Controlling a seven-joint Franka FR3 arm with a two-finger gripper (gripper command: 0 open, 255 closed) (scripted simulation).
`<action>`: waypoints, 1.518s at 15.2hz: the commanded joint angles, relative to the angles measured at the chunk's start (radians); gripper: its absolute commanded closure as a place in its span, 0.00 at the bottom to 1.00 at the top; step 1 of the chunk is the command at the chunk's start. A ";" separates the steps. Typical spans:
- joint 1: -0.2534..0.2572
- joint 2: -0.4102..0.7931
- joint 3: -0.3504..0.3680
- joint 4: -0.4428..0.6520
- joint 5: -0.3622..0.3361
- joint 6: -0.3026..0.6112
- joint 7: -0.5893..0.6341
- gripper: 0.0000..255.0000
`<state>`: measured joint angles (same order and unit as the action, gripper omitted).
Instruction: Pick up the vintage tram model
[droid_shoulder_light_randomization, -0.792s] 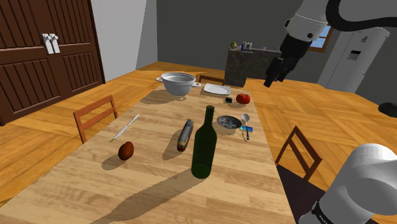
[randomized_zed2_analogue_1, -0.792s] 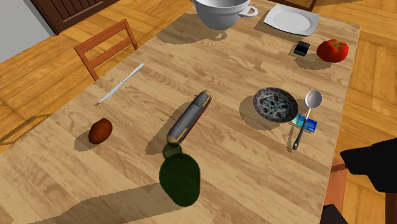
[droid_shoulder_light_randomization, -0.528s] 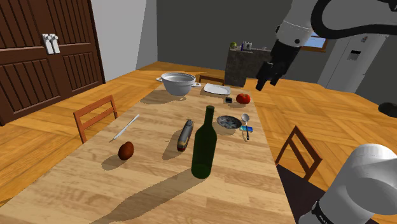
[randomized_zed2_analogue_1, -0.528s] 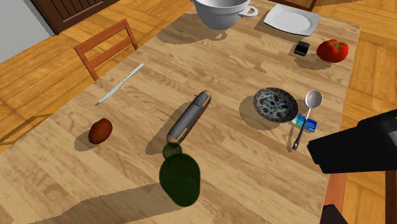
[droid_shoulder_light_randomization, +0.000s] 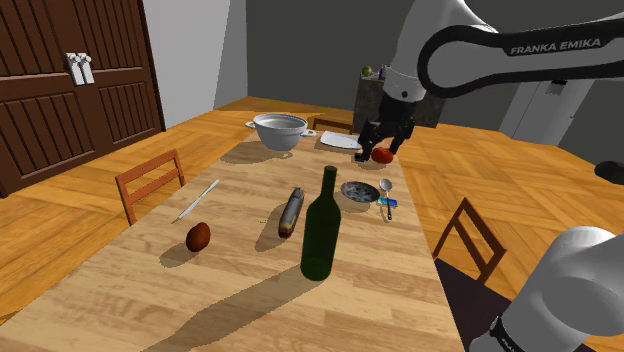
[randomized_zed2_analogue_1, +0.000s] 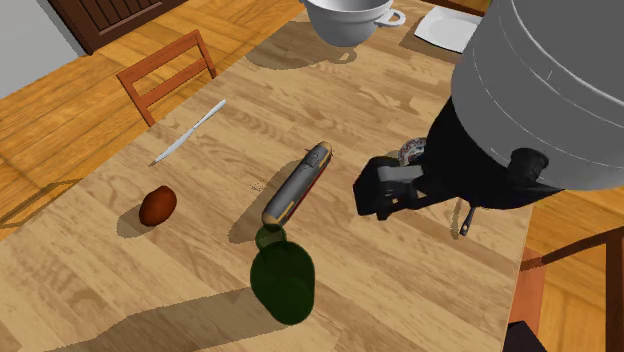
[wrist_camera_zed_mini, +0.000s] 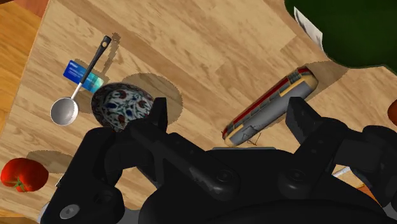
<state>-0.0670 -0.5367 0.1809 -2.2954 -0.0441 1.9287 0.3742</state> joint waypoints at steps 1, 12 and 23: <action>-0.009 0.065 0.026 0.011 0.001 0.042 0.060 0.00; -0.053 0.491 0.118 0.194 -0.080 0.204 0.371 0.00; -0.008 0.945 0.091 0.535 -0.184 0.237 0.629 0.00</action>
<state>-0.0804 0.3655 0.2780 -1.7902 -0.2213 2.1587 0.9816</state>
